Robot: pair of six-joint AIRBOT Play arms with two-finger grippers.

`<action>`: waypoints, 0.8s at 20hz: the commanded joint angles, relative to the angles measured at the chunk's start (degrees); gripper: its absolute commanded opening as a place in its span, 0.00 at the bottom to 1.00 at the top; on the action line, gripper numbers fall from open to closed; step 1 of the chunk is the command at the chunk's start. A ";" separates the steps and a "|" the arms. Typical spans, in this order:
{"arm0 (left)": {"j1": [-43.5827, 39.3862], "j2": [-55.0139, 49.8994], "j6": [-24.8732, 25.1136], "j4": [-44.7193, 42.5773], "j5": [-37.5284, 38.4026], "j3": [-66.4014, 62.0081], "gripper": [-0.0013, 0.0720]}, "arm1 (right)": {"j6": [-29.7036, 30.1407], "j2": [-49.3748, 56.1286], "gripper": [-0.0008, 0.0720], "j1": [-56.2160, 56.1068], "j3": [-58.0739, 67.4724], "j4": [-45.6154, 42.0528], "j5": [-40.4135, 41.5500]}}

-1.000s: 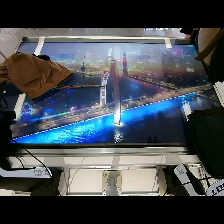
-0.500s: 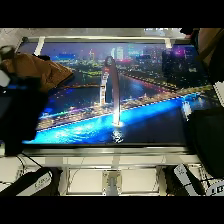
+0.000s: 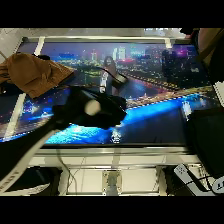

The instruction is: Fold the clothes and pants, and hang the long-sleeved shirts on hangers.

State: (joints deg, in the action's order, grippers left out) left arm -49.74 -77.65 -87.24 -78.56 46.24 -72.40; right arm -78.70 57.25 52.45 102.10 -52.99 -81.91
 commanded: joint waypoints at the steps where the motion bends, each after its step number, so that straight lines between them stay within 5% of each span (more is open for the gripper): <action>1: -5.86 -5.55 -4.35 0.55 -9.75 -2.51 0.65 | 0.33 3.08 0.60 -1.49 -3.19 3.69 -0.31; 2: -3.39 -4.59 -5.90 0.42 -9.14 -4.31 0.95 | 1.38 3.67 0.60 -3.69 -5.66 3.43 0.28; 5: 9.57 3.58 -6.67 -0.35 -1.92 -6.91 0.84 | 5.57 4.09 0.60 -13.49 -17.35 3.02 0.15; 9: 28.17 16.15 -8.39 -8.11 19.06 -1.11 0.83 | 7.82 3.93 0.60 -30.05 -38.18 -0.46 3.78; 13: 36.44 32.24 -10.75 -7.98 16.11 24.85 0.83 | 7.87 4.07 0.63 -47.89 -53.44 1.66 14.23; 16: 39.45 41.27 -16.72 -7.98 4.63 39.95 0.83 | 7.87 4.09 0.63 -58.05 -55.41 0.59 21.90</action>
State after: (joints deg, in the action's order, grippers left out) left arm -14.48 -45.06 -98.91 -85.80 58.26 -45.89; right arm -71.11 61.30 4.32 51.51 -51.81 -68.01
